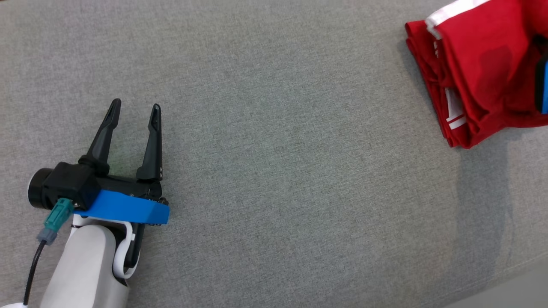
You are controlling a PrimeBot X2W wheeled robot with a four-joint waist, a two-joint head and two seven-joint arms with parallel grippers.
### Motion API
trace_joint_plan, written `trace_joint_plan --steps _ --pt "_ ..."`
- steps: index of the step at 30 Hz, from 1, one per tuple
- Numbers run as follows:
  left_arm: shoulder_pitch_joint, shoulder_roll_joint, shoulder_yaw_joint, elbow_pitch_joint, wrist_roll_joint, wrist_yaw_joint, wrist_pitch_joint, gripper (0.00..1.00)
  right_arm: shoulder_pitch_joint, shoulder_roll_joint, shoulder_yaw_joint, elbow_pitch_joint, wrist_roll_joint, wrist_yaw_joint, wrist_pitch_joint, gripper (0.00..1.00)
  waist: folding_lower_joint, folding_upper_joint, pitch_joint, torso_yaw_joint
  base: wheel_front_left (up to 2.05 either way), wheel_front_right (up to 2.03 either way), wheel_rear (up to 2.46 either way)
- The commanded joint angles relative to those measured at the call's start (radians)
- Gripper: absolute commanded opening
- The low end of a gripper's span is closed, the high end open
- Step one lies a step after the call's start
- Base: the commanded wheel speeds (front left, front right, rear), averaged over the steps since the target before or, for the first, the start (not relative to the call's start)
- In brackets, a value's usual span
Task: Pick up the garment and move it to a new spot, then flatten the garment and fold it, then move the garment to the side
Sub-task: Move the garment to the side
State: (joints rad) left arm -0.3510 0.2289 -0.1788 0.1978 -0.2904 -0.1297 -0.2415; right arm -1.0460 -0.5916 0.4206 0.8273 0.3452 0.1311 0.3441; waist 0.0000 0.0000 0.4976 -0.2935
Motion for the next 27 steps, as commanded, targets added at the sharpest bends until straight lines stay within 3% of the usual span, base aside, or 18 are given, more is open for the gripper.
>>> trace_joint_plan --steps 1,2,3,11,15,21,27 --pt "-0.015 0.010 -0.003 -0.004 0.002 0.000 0.003 1.00 0.012 0.012 -0.016 0.021 -0.012 0.000 -0.013 0.00 0.0000 0.0000 0.009 0.004 0.00 0.00 0.00" --pt "-0.017 0.017 -0.004 -0.009 0.005 0.000 0.011 1.00 0.009 0.021 -0.040 0.046 -0.035 0.000 -0.031 0.25 0.0000 0.0000 0.014 0.003 0.00 0.00 0.00" --pt "-0.018 0.020 -0.005 -0.012 0.005 0.000 0.012 1.00 0.004 0.030 -0.067 0.075 -0.061 -0.001 -0.048 1.00 0.0000 0.0000 0.016 0.002 0.00 0.00 0.00" --pt "0.013 0.013 -0.011 0.013 0.002 0.022 0.015 1.00 0.035 0.162 -0.194 0.185 -0.199 0.000 -0.249 1.00 0.0000 0.0000 -0.074 0.005 0.00 0.00 0.00" --pt "0.048 -0.012 -0.011 0.057 -0.021 0.027 0.005 1.00 0.102 0.233 -0.244 0.190 -0.135 0.000 -0.334 1.00 0.0000 0.0000 -0.176 0.030 0.00 0.00 0.00" --pt "0.113 -0.047 0.000 0.128 -0.056 0.027 -0.016 1.00 0.268 0.291 -0.213 0.074 -0.038 0.000 -0.468 1.00 0.0000 0.0000 -0.333 0.096 0.00 0.00 0.00" --pt "0.172 -0.063 0.016 0.172 -0.067 0.029 -0.023 1.00 0.489 0.281 -0.222 -0.141 0.039 0.000 -0.552 1.00 0.0000 0.0000 -0.432 0.178 0.00 0.00 0.00"
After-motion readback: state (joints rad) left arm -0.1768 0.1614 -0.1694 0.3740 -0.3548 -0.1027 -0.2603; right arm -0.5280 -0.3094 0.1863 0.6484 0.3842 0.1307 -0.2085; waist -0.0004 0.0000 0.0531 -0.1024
